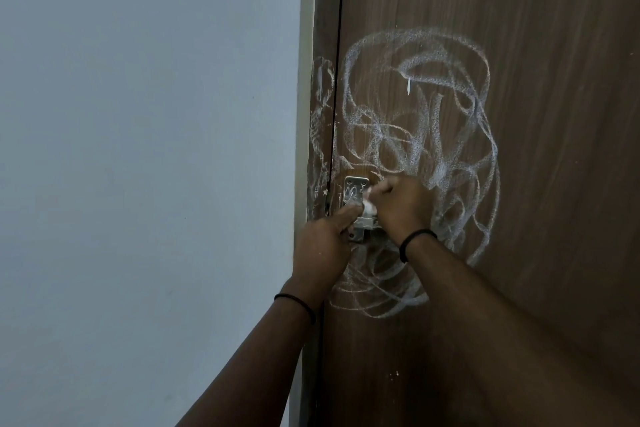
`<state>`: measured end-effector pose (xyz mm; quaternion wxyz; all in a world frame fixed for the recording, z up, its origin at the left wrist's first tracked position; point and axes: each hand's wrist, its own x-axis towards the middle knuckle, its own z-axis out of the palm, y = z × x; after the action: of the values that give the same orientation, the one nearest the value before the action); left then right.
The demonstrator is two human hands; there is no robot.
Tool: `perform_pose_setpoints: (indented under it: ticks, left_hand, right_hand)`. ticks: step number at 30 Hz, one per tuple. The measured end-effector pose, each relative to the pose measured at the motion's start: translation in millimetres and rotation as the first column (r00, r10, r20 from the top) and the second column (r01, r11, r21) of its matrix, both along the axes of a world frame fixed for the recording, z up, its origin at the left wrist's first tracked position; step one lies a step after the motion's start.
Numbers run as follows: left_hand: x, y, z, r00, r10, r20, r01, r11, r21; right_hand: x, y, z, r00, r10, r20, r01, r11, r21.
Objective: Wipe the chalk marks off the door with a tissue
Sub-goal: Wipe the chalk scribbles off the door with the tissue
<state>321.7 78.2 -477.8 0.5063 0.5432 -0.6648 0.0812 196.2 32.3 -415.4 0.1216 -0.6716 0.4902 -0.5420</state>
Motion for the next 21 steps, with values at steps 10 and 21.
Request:
perform_pose_setpoints:
  ticks: [10, 21]
  left_hand:
    - [0.5, -1.4, -0.4, 0.999, 0.013, 0.035, -0.013, 1.0, -0.001]
    - [0.8, -0.7, -0.6, 1.0, -0.023, 0.008, 0.023, 1.0, 0.009]
  right_hand:
    - [-1.6, -1.6, -7.5, 0.982, -0.023, -0.19, 0.021, 1.0, -0.013]
    - [9.9, -4.3, 2.6, 0.876, -0.173, -0.45, -0.011, 0.926, -0.378]
